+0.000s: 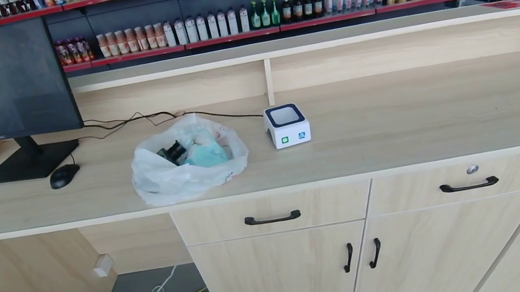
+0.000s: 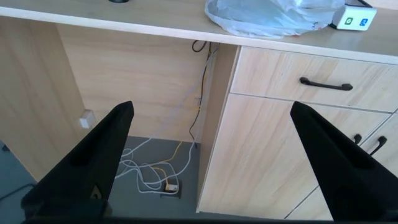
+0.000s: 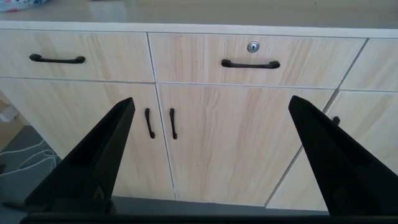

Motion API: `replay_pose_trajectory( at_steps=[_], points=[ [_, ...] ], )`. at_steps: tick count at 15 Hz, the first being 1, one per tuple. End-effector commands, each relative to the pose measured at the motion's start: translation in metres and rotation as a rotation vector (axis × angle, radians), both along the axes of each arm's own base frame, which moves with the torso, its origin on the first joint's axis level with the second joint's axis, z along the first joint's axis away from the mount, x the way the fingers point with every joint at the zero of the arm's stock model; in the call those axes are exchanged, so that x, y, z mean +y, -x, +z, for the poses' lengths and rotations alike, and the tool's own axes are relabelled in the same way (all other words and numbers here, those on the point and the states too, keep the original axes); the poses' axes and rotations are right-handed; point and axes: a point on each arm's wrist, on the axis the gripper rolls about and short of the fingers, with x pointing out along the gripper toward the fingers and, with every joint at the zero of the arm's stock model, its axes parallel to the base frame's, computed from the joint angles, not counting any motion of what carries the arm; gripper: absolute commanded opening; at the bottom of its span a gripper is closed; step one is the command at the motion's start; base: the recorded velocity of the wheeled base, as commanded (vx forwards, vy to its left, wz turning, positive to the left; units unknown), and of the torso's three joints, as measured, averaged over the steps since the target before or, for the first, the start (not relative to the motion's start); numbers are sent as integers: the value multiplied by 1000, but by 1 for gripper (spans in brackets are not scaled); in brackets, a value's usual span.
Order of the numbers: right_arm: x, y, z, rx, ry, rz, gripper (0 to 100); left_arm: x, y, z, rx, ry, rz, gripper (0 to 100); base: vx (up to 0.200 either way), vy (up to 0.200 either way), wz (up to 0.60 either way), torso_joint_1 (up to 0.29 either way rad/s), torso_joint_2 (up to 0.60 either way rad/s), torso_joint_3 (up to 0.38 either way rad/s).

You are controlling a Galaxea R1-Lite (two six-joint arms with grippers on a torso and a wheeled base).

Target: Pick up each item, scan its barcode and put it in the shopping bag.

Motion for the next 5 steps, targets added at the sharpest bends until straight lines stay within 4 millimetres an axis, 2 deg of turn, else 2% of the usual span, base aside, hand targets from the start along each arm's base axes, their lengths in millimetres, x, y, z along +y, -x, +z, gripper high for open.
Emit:
replay_pose_trajectory(
  at_steps=[1,5],
  points=[
    [0,0,0,0,-5,0,100,0,0,0,0,0,0,100,0,0,0,0,0,0],
    [0,0,0,0,-8,-2,100,0,0,0,0,0,0,100,0,0,0,0,0,0]
  ],
)
